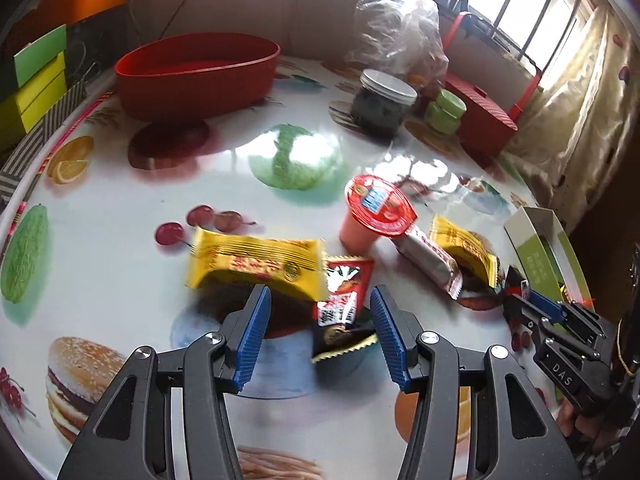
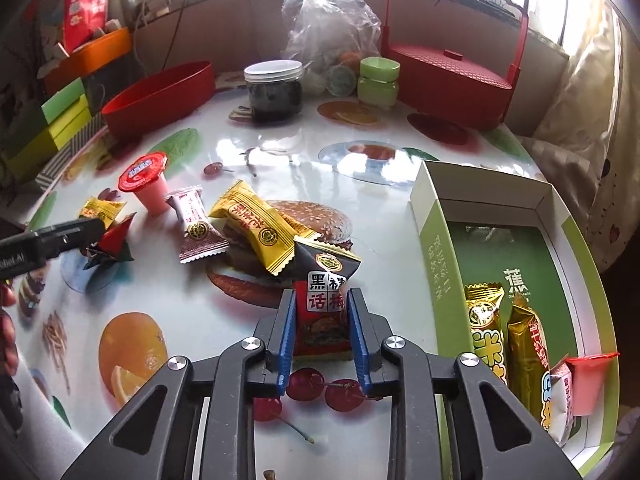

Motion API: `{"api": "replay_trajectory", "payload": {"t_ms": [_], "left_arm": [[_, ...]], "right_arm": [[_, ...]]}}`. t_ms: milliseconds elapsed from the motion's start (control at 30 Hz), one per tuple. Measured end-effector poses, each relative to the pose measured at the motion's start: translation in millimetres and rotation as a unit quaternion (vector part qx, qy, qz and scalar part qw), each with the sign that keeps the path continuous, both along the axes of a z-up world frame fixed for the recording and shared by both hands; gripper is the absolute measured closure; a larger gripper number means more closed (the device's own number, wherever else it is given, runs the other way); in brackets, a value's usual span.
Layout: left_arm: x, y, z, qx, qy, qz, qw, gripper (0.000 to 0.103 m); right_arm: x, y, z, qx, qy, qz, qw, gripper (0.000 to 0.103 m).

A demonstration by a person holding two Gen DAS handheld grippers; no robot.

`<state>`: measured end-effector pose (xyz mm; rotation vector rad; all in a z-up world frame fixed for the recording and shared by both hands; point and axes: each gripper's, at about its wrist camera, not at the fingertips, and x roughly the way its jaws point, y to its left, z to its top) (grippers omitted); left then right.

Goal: Organize snacks

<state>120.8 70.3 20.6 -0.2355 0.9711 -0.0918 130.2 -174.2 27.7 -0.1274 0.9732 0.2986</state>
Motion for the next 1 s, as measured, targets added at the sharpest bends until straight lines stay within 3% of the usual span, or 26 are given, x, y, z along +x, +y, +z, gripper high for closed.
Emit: {"api": "replay_trajectory", "payload": {"t_ms": [533, 733, 1000], "left_arm": [[1, -26, -9, 0.054, 0.002, -0.013, 0.9985, 0.05], [0, -24, -9, 0.058, 0.0, -0.008, 0.9983, 0.07], [-6, -28, -8, 0.059, -0.003, -0.016, 0.9981, 0.072]], "right_arm": [[-9, -8, 7, 0.027, -0.002, -0.008, 1.0, 0.079], [-12, -9, 7, 0.03, -0.002, -0.009, 1.0, 0.079], [-16, -10, 9, 0.032, -0.003, -0.01, 0.999, 0.079]]}}
